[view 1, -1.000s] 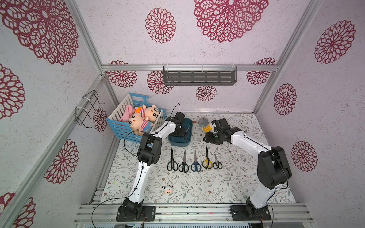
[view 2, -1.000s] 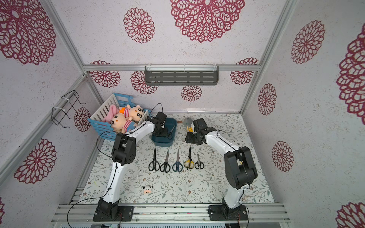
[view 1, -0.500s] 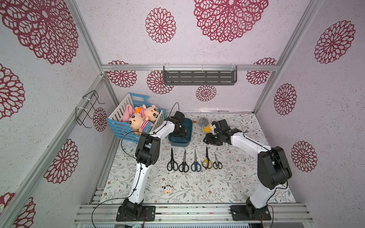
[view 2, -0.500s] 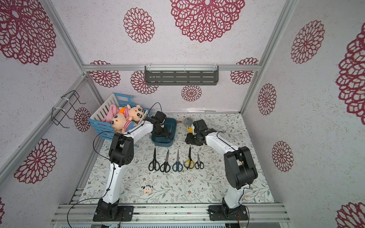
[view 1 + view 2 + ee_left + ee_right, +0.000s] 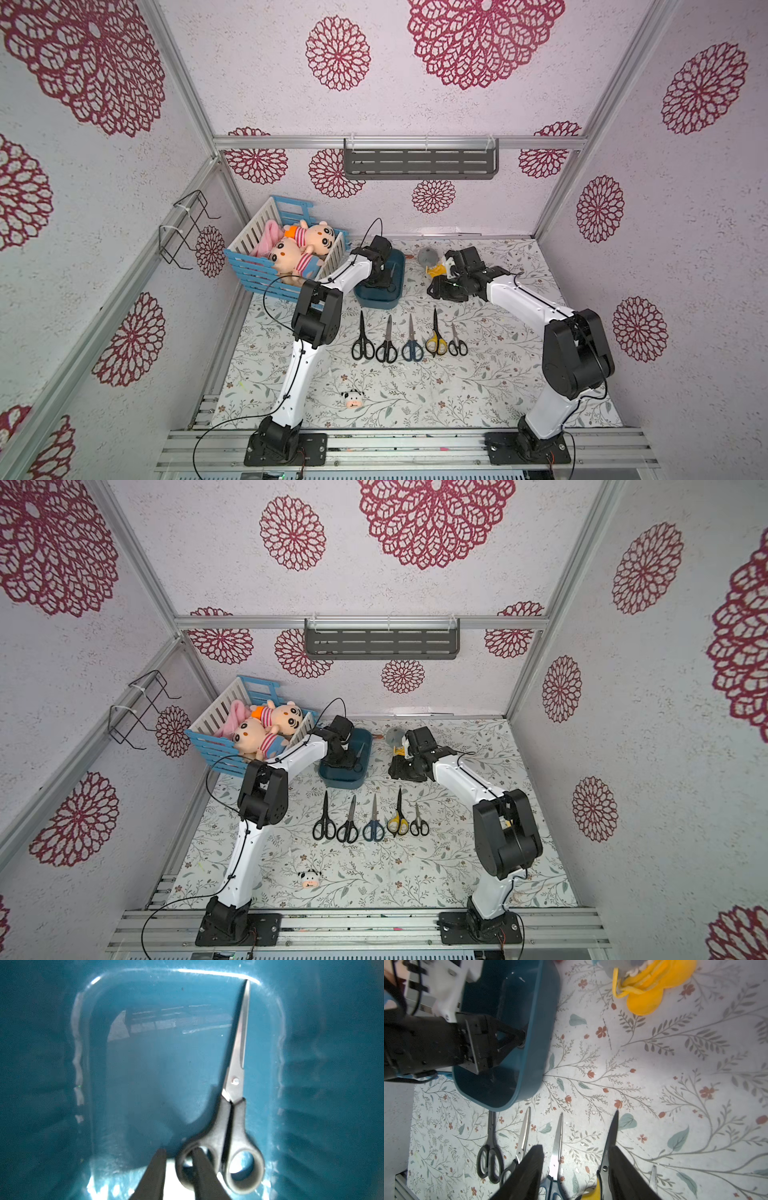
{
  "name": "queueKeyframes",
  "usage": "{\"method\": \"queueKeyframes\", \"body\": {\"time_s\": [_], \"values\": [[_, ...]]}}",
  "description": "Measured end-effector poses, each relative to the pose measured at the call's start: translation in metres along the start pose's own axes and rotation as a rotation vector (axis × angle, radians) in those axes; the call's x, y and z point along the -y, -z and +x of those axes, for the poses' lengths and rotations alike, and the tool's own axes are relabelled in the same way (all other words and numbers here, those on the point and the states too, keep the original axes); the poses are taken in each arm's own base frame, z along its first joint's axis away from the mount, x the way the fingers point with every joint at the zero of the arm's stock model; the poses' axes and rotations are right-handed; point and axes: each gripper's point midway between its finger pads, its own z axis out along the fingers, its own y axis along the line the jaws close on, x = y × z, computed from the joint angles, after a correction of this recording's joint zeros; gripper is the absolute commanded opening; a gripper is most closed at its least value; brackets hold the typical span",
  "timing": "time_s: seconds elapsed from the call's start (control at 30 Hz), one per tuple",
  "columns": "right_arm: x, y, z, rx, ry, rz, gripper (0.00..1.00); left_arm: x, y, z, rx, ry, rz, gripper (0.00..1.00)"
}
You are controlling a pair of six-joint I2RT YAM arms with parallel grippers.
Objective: Take the scissors out of the storage box
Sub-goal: Pick up the scissors from the storage box.
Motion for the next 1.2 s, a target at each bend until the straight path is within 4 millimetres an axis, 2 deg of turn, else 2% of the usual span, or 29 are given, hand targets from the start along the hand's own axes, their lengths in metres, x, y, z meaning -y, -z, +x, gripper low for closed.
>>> {"method": "queueKeyframes", "body": {"time_s": [0.17,0.37,0.67,0.77,0.87,0.97,1.1,1.2], "values": [[-0.009,0.005,-0.015,0.03,0.017,-0.022,0.56,0.0,0.0,0.002,-0.007,-0.034,-0.021,0.11],[-0.01,0.004,-0.016,0.03,0.024,-0.023,0.56,0.002,0.0,0.007,-0.022,-0.077,-0.055,0.0],[-0.015,0.004,-0.015,0.026,0.032,-0.035,0.56,-0.001,0.007,0.01,-0.016,-0.026,-0.03,0.0],[-0.02,0.004,-0.015,0.029,0.041,-0.042,0.55,-0.004,0.018,0.021,-0.034,0.02,0.002,0.0],[-0.036,0.009,-0.022,0.049,0.064,-0.065,0.55,-0.001,0.038,0.021,-0.011,0.063,0.046,0.0],[-0.06,0.015,-0.031,0.084,0.099,-0.111,0.56,0.007,0.072,0.003,0.074,0.099,0.101,0.0],[-0.094,0.02,-0.04,0.138,0.131,-0.186,0.58,0.019,0.125,-0.028,0.214,0.136,0.183,0.0],[-0.113,0.021,-0.044,0.174,0.133,-0.234,0.6,0.024,0.152,-0.037,0.273,0.148,0.225,0.0]]}}
